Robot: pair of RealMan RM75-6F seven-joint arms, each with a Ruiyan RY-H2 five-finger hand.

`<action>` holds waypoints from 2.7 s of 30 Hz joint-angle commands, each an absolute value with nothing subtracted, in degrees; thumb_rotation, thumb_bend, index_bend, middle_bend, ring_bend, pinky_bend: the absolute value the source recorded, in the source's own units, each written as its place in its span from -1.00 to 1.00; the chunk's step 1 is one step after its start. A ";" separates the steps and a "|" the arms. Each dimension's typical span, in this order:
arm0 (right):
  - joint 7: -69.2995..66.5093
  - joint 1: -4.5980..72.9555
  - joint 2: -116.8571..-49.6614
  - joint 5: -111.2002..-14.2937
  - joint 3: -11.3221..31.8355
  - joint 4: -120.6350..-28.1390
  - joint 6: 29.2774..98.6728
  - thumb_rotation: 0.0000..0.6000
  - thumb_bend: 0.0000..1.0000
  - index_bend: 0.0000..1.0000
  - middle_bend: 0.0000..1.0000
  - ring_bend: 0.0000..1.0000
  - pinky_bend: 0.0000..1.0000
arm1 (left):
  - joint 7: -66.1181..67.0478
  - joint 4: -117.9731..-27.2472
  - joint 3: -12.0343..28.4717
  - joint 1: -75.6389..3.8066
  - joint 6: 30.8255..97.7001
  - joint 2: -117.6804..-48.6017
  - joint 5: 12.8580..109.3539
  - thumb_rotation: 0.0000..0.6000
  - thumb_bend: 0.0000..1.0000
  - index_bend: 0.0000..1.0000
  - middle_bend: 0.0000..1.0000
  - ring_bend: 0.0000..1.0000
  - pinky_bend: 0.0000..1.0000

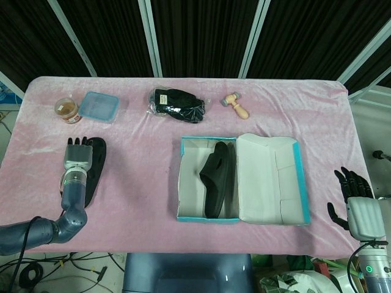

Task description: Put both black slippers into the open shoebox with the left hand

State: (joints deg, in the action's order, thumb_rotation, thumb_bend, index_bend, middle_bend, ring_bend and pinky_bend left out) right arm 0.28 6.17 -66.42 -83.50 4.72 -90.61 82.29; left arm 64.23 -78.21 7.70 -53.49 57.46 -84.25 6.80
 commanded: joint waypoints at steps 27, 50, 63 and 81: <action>0.83 6.14 -66.46 -82.63 4.80 -91.03 81.77 1.00 -0.27 -1.00 -0.95 -1.00 -0.83 | 65.89 -78.53 6.63 -57.45 55.94 -83.58 -0.82 1.00 -0.74 -0.74 -1.00 -1.00 -1.00; 1.14 5.98 -66.47 -81.97 4.73 -91.28 81.47 1.00 -0.27 -1.00 -0.95 -1.00 -0.83 | 66.16 -76.08 7.87 -58.27 52.01 -84.69 -5.51 1.00 -0.74 -0.74 -1.00 -1.00 -1.00; 1.41 6.03 -66.31 -82.30 4.66 -91.72 81.51 1.00 -0.27 -1.00 -0.95 -1.00 -0.83 | 62.94 -78.12 7.19 -57.17 51.12 -81.22 -5.61 1.00 -0.74 -0.80 -1.00 -1.00 -1.00; 0.10 5.85 -66.58 -82.38 4.54 -90.80 81.54 1.00 -0.28 -1.00 -0.95 -1.00 -0.83 | 63.72 -77.93 5.14 -58.12 53.71 -82.40 -8.26 1.00 -0.68 -0.59 -0.87 -1.00 -1.00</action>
